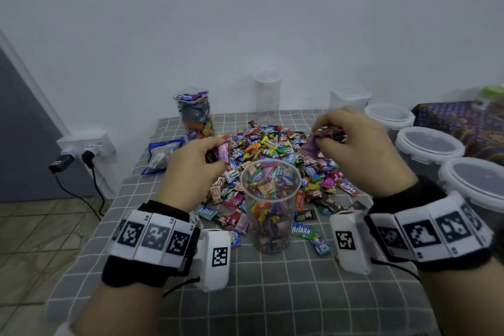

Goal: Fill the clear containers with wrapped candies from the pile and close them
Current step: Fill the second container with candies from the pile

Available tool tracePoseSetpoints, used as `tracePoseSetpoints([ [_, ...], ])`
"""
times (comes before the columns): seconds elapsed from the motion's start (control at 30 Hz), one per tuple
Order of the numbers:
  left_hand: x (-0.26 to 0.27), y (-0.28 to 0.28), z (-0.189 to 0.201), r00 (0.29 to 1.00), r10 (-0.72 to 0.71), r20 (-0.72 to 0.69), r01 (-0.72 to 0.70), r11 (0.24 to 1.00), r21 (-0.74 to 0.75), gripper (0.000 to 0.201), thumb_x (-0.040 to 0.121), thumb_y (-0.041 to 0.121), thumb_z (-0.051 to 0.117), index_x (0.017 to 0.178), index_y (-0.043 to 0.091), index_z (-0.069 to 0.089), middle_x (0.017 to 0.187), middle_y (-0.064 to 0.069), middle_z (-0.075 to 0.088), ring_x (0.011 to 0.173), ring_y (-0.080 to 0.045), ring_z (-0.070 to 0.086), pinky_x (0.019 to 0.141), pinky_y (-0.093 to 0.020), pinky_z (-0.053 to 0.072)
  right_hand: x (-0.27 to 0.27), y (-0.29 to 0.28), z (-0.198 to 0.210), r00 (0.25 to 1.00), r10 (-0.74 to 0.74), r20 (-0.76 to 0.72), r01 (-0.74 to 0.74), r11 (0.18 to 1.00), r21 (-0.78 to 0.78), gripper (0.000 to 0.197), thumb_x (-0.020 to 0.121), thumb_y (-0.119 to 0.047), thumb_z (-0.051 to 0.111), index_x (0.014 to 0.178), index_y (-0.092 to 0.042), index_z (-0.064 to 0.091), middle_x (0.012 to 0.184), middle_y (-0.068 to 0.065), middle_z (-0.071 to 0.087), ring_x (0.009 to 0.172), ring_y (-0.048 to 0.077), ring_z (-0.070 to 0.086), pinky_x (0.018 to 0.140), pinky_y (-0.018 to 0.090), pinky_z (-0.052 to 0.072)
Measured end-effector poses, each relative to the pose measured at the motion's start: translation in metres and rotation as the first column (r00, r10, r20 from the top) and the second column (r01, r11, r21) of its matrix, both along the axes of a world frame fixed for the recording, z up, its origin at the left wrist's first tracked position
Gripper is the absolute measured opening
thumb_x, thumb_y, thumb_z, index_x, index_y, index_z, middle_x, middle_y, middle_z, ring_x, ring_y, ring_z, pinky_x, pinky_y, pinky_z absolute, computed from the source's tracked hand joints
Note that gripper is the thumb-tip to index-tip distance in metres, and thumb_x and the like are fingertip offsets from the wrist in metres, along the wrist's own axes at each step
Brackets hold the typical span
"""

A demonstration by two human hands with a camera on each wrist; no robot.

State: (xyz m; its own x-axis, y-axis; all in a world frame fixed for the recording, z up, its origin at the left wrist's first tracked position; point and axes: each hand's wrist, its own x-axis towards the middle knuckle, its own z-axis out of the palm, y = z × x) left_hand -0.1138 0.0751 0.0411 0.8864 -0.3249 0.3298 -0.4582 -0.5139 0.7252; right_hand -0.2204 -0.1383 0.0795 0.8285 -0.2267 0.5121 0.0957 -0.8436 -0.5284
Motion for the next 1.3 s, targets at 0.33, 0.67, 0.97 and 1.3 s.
tracePoseSetpoints([
  [0.33, -0.016, -0.011, 0.013, 0.991, -0.125, 0.046, 0.126, 0.992, -0.007, 0.032, 0.082, 0.010, 0.065, 0.109, 0.026, 0.069, 0.096, 0.013, 0.066, 0.090, -0.007, 0.060, 0.083, -0.030, 0.049, 0.010, 0.034, -0.026, 0.978, 0.195, -0.079, -0.200, 0.978, -0.061, 0.026, 0.079, -0.004, 0.062, 0.102, -0.014, 0.065, 0.093, -0.007, 0.048, 0.085, 0.010, 0.044, 0.069, 0.014, 0.028],
  [0.67, -0.020, -0.024, 0.021, 0.981, -0.189, 0.037, 0.189, 0.982, 0.002, 0.037, 0.081, 0.009, 0.064, 0.115, 0.025, 0.067, 0.100, 0.008, 0.065, 0.088, -0.008, 0.059, 0.078, -0.025, 0.046, 0.003, 0.034, -0.051, 0.984, 0.174, 0.024, -0.175, 0.964, 0.200, 0.055, 0.071, -0.041, 0.056, 0.121, -0.018, 0.056, 0.116, -0.012, 0.050, 0.109, 0.000, 0.045, 0.093, 0.022, 0.036],
  [0.97, -0.024, -0.045, 0.014, 0.960, -0.280, 0.009, 0.279, 0.958, 0.069, 0.043, 0.077, 0.011, 0.070, 0.118, 0.020, 0.064, 0.110, 0.004, 0.066, 0.101, -0.012, 0.059, 0.089, -0.026, 0.044, 0.005, 0.037, -0.089, 0.908, 0.414, -0.067, -0.254, 0.670, 0.698, 0.069, 0.061, -0.031, 0.084, 0.113, -0.039, 0.040, 0.124, -0.016, 0.049, 0.110, -0.016, 0.048, 0.087, 0.004, 0.040],
  [1.3, -0.017, -0.048, 0.013, 0.917, -0.390, -0.082, 0.395, 0.917, 0.056, 0.042, 0.075, 0.016, 0.074, 0.110, 0.036, 0.062, 0.110, 0.015, 0.061, 0.085, 0.000, 0.063, 0.076, -0.021, 0.053, 0.007, 0.020, -0.087, 0.865, 0.478, -0.154, -0.302, 0.740, 0.600, 0.073, 0.070, -0.013, 0.081, 0.119, -0.042, 0.036, 0.117, -0.020, 0.054, 0.108, -0.010, 0.053, 0.090, 0.011, 0.043],
])
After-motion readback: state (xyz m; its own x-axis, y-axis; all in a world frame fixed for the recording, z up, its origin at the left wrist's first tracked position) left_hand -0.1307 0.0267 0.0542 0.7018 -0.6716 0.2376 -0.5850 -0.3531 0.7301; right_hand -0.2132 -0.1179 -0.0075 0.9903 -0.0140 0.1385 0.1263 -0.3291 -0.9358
